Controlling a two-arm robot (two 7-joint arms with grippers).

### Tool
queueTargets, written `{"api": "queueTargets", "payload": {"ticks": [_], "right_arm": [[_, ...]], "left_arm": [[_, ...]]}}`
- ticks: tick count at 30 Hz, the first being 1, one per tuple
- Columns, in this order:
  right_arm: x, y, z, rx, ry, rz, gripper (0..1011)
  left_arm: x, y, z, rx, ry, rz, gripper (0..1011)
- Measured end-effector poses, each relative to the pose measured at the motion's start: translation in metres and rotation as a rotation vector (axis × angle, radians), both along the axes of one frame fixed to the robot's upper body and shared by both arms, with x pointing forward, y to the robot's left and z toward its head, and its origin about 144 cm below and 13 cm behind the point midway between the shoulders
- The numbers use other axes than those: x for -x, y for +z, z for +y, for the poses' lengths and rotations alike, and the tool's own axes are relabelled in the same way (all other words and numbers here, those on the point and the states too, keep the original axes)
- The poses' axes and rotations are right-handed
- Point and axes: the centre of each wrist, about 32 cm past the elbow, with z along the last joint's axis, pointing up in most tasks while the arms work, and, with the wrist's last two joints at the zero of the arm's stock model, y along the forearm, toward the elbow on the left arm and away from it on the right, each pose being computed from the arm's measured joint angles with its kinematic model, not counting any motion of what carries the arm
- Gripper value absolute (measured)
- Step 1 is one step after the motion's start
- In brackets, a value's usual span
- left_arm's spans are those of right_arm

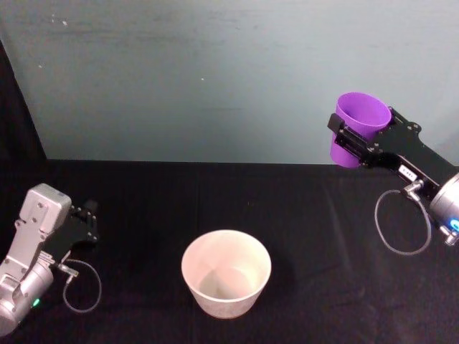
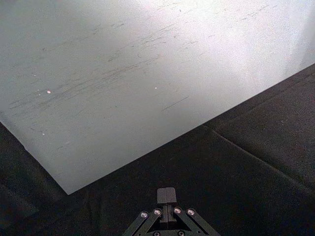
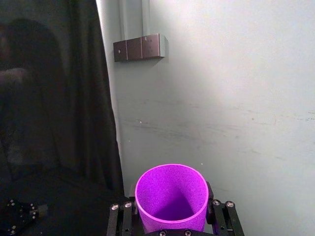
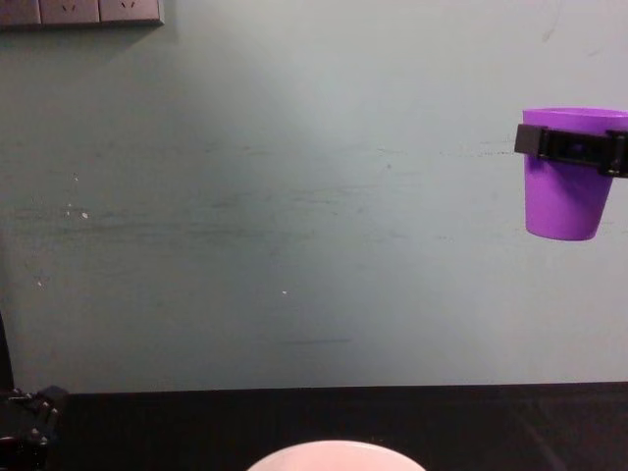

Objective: Pick up the cup and pour the mung beans from the cup into the bowl.

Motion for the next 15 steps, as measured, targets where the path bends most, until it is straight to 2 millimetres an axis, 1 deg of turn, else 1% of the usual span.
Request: {"api": "queueTargets", "payload": {"ticks": [15], "right_arm": [[0.0000,0.0000,0.0000,0.000,0.000,0.000,737]], "left_arm": [[0.0000,0.0000,0.0000,0.000,0.000,0.000,0]]}}
